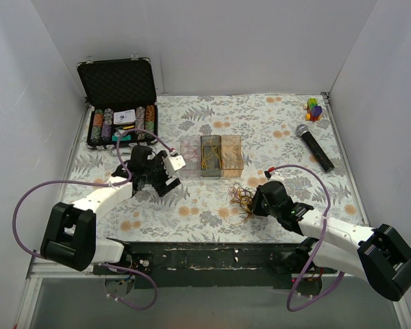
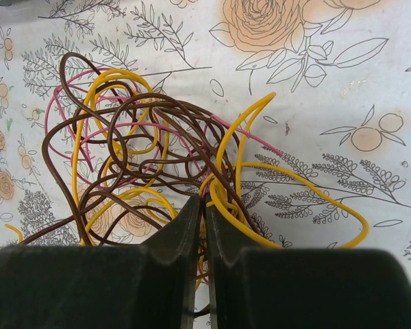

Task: Untangle the cables
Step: Place the cable in the bin.

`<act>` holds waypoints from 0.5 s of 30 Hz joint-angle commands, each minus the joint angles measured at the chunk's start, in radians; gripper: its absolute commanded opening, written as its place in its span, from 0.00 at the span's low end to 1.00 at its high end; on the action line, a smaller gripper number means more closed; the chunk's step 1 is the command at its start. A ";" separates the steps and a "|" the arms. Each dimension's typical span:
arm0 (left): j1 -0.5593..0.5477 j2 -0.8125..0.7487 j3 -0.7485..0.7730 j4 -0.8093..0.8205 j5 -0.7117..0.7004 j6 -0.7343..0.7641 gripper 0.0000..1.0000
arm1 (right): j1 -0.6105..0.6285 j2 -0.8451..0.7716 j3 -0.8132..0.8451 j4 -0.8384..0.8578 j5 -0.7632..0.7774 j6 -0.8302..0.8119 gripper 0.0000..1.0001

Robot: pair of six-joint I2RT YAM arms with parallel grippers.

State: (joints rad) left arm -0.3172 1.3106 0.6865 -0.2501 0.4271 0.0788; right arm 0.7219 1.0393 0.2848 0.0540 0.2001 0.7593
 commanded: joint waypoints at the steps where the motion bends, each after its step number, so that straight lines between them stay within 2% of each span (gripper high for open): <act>1: 0.004 0.021 -0.047 0.278 -0.059 0.042 0.79 | 0.001 0.001 -0.015 -0.115 0.018 -0.014 0.15; 6: 0.003 0.044 -0.102 0.434 -0.099 0.094 0.74 | 0.001 0.018 -0.013 -0.106 0.012 -0.015 0.15; 12: 0.004 0.105 -0.099 0.511 -0.111 0.122 0.64 | 0.001 0.028 -0.019 -0.095 0.009 -0.014 0.15; 15: 0.004 0.134 -0.071 0.493 -0.090 0.127 0.58 | 0.001 0.033 -0.016 -0.094 0.010 -0.014 0.15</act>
State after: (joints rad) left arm -0.3172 1.4193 0.5907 0.1967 0.3271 0.1776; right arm 0.7219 1.0409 0.2848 0.0540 0.1997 0.7597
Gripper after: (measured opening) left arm 0.620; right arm 0.148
